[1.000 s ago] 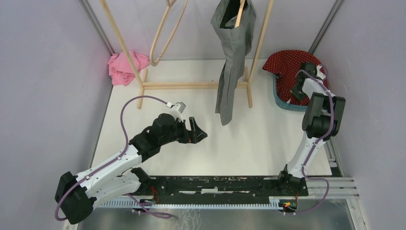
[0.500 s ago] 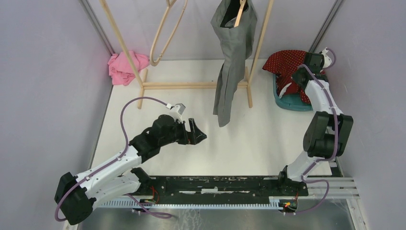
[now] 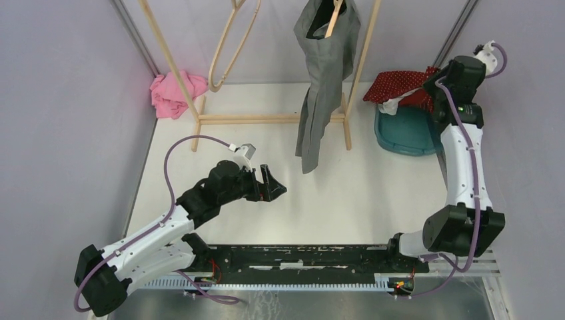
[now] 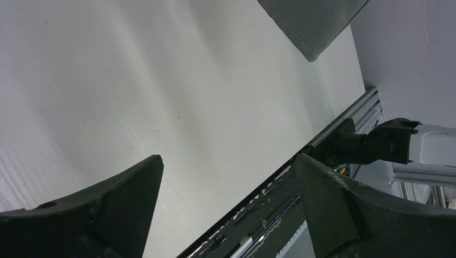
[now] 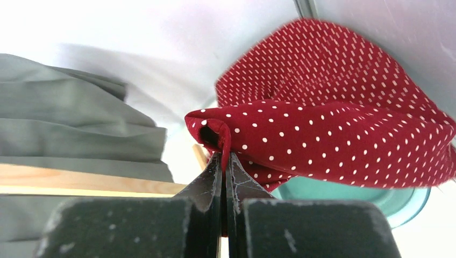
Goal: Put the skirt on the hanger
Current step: Pick up the skirt from the bin.
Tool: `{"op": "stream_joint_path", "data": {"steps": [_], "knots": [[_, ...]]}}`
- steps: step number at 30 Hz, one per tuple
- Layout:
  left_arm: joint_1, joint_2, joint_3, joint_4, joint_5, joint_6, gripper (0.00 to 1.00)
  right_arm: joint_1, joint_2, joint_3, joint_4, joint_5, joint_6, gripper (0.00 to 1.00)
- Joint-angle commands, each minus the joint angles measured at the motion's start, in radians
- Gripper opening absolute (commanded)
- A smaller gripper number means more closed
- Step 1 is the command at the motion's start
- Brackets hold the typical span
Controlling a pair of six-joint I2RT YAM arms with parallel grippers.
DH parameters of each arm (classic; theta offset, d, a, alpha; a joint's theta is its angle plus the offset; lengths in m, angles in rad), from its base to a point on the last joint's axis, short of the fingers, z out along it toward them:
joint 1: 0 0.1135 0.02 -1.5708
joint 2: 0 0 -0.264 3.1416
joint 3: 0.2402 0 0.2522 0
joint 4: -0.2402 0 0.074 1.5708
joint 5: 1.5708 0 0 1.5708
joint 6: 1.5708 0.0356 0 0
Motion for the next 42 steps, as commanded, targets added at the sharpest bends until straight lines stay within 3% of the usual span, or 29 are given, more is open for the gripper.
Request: {"op": "stream_joint_path", "data": {"steps": [1, 8, 15, 33, 42], "knots": [[0.005, -0.017, 0.014, 0.005, -0.01, 0.001, 0.99, 0.003, -0.085, 0.126, 0.039, -0.03, -0.001, 0.01], [0.005, -0.018, 0.014, -0.001, -0.003, 0.0, 0.99, -0.007, -0.029, 0.307, 0.028, -0.033, 0.018, 0.01], [0.005, -0.019, 0.005, 0.006, -0.008, 0.003, 0.99, -0.027, -0.047, 0.383, 0.013, -0.017, -0.003, 0.01], [0.006, -0.01, -0.006, 0.017, -0.007, -0.003, 0.99, -0.078, -0.138, 0.496, 0.11, -0.187, 0.066, 0.01], [0.006, -0.025, -0.009, 0.02, 0.002, -0.006, 0.99, -0.079, -0.192, 0.6, 0.082, -0.326, 0.108, 0.01]]}}
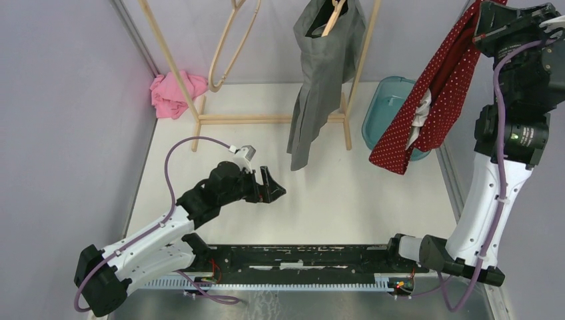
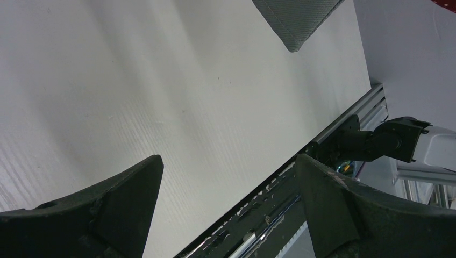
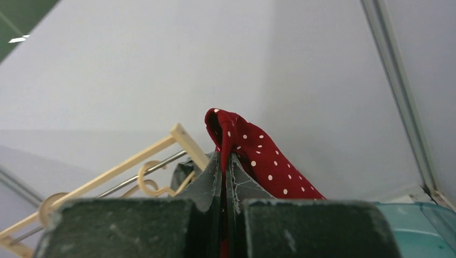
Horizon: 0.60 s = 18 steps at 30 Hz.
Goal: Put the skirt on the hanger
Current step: Pick up the skirt from the bin, then flatten out the skirt at the center of the board.
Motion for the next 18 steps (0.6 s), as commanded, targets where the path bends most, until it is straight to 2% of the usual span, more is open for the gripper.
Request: {"op": "stream_joint_path", "data": {"steps": [1, 6, 12, 18], "knots": [[0.004, -0.03, 0.0, 0.036, 0.003, -0.007, 0.99, -0.002, -0.052, 0.086, 0.071, -0.126, 0.066, 0.01], [0.005, -0.062, -0.005, 0.061, 0.062, -0.03, 0.99, -0.003, -0.054, 0.048, 0.146, -0.329, 0.223, 0.01], [0.004, -0.088, -0.092, 0.214, 0.173, -0.164, 0.99, 0.009, -0.061, -0.138, 0.409, -0.55, 0.477, 0.01], [0.002, -0.141, -0.151, 0.224, 0.137, -0.211, 0.99, 0.109, -0.068, -0.211, 0.425, -0.622, 0.476, 0.01]]}}
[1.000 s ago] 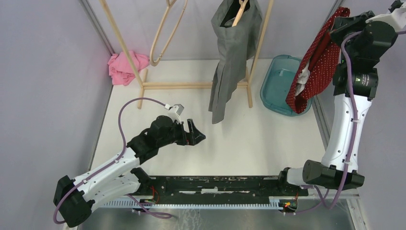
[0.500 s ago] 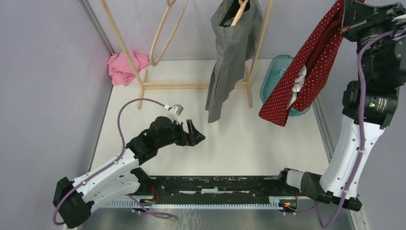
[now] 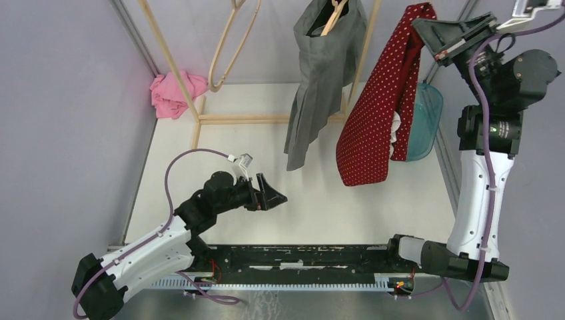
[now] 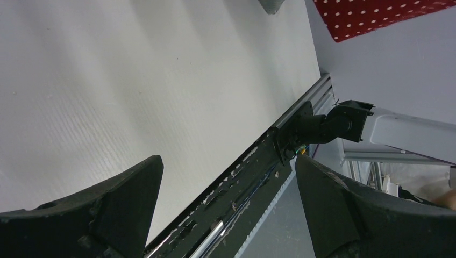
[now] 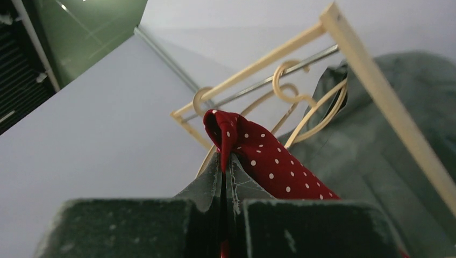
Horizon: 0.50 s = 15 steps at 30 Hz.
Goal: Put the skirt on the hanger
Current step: Flatten out the skirt at the center of the board.
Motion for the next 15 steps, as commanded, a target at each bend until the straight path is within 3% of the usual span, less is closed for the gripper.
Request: {"op": "stream_joint_path", "data": {"steps": [1, 15], "knots": [[0.002, -0.055, -0.025, 0.082, 0.006, -0.088, 0.99, 0.077, -0.018, -0.032, 0.125, -0.099, 0.057, 0.01], [-0.007, 0.04, -0.063, 0.222, -0.044, -0.154, 0.99, 0.461, -0.002, -0.045, 0.009, -0.089, -0.084, 0.01]]}}
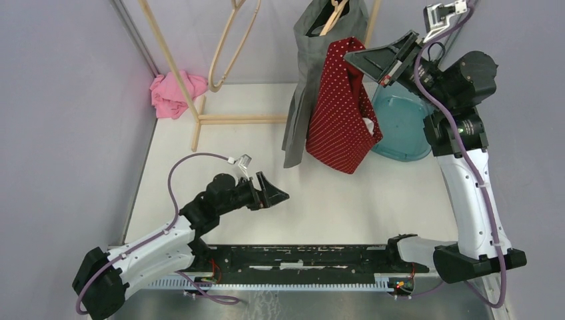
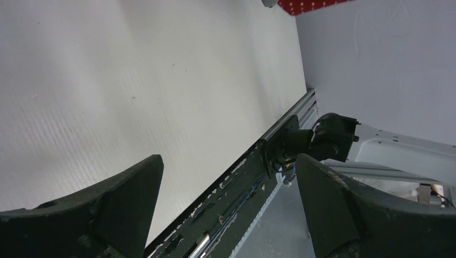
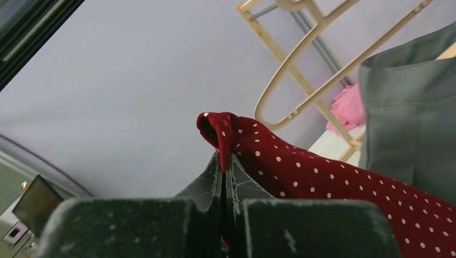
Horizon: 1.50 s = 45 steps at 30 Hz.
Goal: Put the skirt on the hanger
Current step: Flatten out the skirt at the center of the board.
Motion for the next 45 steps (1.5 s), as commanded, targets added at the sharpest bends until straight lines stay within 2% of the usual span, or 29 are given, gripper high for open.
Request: {"op": "stream_joint_path", "data": {"steps": [1, 9, 12, 15, 21, 31, 35, 38, 40, 45], "knots": [[-0.004, 0.018, 0.025, 0.07, -0.039, -0.025, 0.99, 0.078, -0.007, 0.049, 0.037, -0.021, -0.042, 0.01], [-0.004, -0.118, -0.01, -0.032, -0.214, -0.039, 0.99, 0.146, -0.017, 0.013, -0.032, -0.072, -0.097, 0.01], [-0.004, -0.159, -0.069, -0.01, -0.271, -0.073, 0.99, 0.145, -0.039, -0.041, -0.039, -0.083, -0.113, 0.01], [-0.004, -0.127, -0.133, 0.091, -0.266, -0.119, 0.99, 0.146, -0.055, -0.068, -0.036, -0.088, -0.11, 0.01], [-0.005, -0.005, -0.167, 0.208, -0.249, -0.158, 0.99, 0.15, -0.072, -0.07, -0.031, -0.102, -0.102, 0.01], [-0.008, 0.081, -0.102, 0.223, -0.219, -0.132, 0.99, 0.158, -0.026, -0.131, 0.025, -0.107, -0.109, 0.01], [-0.008, 0.108, -0.085, 0.225, -0.218, -0.126, 1.0, 0.161, -0.017, -0.139, -0.036, -0.111, -0.172, 0.01], [-0.008, 0.088, -0.082, 0.214, -0.224, -0.122, 0.96, 0.163, -0.013, -0.146, -0.072, -0.129, -0.232, 0.01], [-0.008, 0.073, -0.071, 0.198, -0.224, -0.113, 0.89, 0.161, -0.008, -0.145, -0.124, -0.132, -0.276, 0.01], [-0.008, 0.078, -0.031, 0.171, -0.205, -0.099, 0.7, 0.17, 0.011, -0.207, -0.041, -0.161, -0.245, 0.01]]}}
